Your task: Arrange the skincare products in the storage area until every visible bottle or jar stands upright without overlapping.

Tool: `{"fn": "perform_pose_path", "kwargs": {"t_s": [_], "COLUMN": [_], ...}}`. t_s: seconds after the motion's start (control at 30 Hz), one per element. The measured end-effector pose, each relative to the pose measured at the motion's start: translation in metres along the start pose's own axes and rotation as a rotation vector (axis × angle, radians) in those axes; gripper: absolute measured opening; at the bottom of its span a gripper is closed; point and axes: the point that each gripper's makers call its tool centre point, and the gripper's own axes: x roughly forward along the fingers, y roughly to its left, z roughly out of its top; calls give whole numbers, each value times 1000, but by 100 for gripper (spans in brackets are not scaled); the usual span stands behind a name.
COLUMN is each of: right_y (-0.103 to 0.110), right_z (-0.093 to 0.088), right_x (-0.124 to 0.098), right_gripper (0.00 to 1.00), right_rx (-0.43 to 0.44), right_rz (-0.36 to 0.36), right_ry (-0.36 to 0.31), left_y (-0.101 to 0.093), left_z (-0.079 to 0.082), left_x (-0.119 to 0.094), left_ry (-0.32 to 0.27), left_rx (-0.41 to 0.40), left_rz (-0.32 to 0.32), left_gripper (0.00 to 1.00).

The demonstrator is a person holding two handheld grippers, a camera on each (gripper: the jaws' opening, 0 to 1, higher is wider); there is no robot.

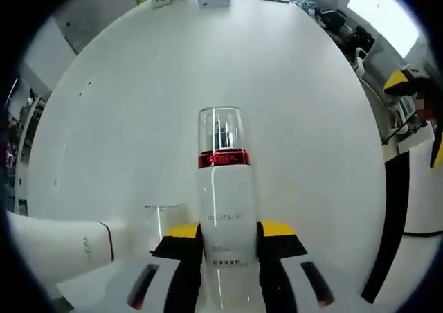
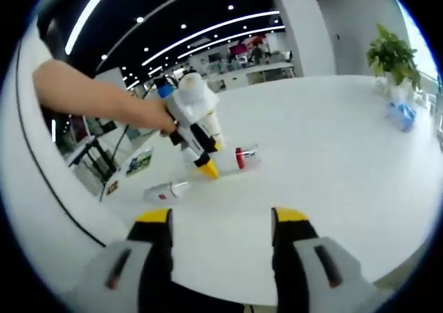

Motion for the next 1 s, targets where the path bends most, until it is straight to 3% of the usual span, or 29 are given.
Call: {"fn": "perform_pose_path", "kwargs": {"t_s": [0.3, 0.43, 0.67, 0.77, 0.87, 1.0], "right_y": [6, 8, 13, 16, 17, 18], "right_z": [8, 7, 8, 9, 11, 11], "right_x": [6, 5, 11, 14, 17, 25], "right_gripper": [55, 55, 55, 55, 55, 56], "right_rx": [-20, -15, -23, -25, 5, 111], "right_rz": [15, 15, 41, 53, 73, 113], "right_ry": [-4, -6, 1, 4, -4, -9], "left_y": [1, -4, -15, -20, -21, -27], "left_z": [1, 3, 2, 5, 10, 15], "left_x": [0, -2, -9, -17, -23, -27], "left_ry": [-35, -20, -33, -65, -100, -124], "left_rx": [-98, -127, -134, -144, -155, -189], "left_rz": [25, -36, -80, -105, -114, -135], "left_gripper": [26, 26, 25, 25, 25, 25]}}
